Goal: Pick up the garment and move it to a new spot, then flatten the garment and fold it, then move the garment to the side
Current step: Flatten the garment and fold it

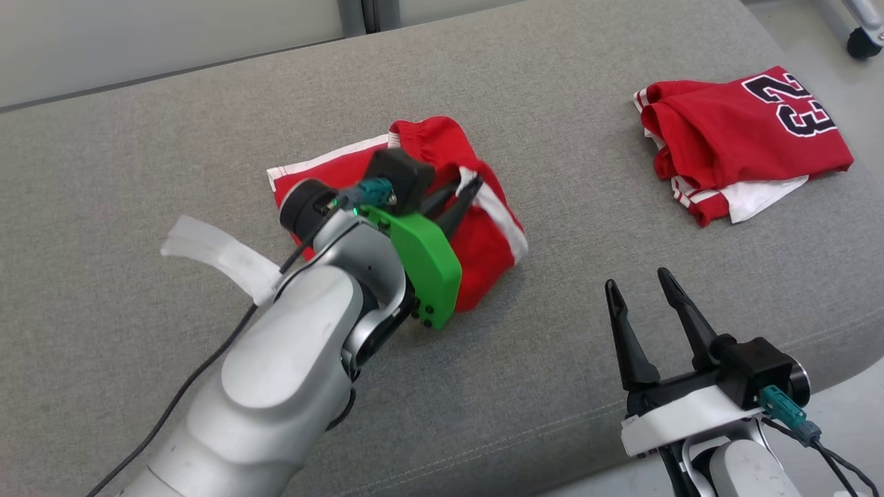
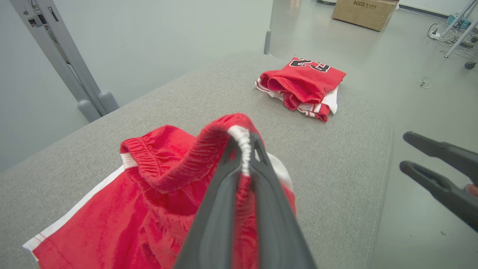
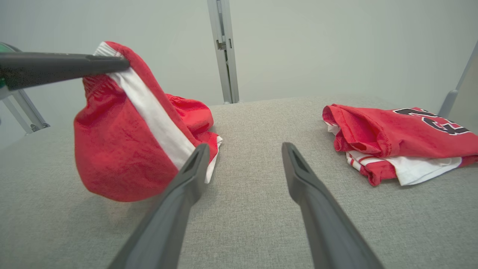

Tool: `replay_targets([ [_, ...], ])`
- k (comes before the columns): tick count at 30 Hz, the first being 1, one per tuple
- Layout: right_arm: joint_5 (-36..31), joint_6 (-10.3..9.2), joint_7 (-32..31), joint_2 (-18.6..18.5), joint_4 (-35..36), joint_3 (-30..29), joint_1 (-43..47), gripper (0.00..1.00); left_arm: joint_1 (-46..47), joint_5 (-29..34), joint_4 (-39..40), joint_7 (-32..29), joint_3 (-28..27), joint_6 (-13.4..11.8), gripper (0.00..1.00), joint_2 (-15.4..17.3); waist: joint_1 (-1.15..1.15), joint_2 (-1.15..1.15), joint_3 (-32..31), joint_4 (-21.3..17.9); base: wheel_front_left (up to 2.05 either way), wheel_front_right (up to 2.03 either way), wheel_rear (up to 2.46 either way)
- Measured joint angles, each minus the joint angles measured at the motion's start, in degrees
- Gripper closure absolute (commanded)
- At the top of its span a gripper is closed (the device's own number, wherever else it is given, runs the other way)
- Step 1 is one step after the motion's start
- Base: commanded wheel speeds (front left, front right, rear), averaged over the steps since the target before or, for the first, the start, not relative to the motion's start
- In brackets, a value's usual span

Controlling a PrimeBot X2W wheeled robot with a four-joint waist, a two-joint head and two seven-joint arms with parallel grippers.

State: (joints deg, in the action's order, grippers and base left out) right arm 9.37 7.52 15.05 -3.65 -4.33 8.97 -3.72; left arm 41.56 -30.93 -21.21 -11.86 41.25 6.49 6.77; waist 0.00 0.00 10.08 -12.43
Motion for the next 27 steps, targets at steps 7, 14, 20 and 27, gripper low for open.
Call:
replay_targets([
  [7,0.20,0.00,0.00,0.16,-1.11,1.71,-0.21,0.00,8.94,-1.20,-1.81,5.68,-2.83,-1.04,1.00,-2.77,0.00,0.00,-1.23,-1.68,0.00,0.00,0.00],
  [14,0.27,0.00,0.01,-0.24,-1.16,1.25,-0.18,0.00,14.78,-1.58,-5.23,10.14,-1.36,-2.07,1.00,-3.88,-0.01,0.00,-1.36,-2.45,0.00,0.00,0.00],
  [20,0.24,0.00,0.01,-0.59,-1.03,1.08,-0.14,0.00,10.24,-3.36,-11.22,13.74,0.86,-3.52,1.00,-3.92,0.00,0.00,-0.11,-0.65,0.00,0.00,0.00],
  [27,0.15,0.00,0.01,-0.97,-1.10,0.75,-0.05,0.00,1.31,-3.58,-13.38,19.53,0.18,-5.28,1.00,0.93,0.00,0.00,1.08,2.96,0.00,0.00,0.00],
])
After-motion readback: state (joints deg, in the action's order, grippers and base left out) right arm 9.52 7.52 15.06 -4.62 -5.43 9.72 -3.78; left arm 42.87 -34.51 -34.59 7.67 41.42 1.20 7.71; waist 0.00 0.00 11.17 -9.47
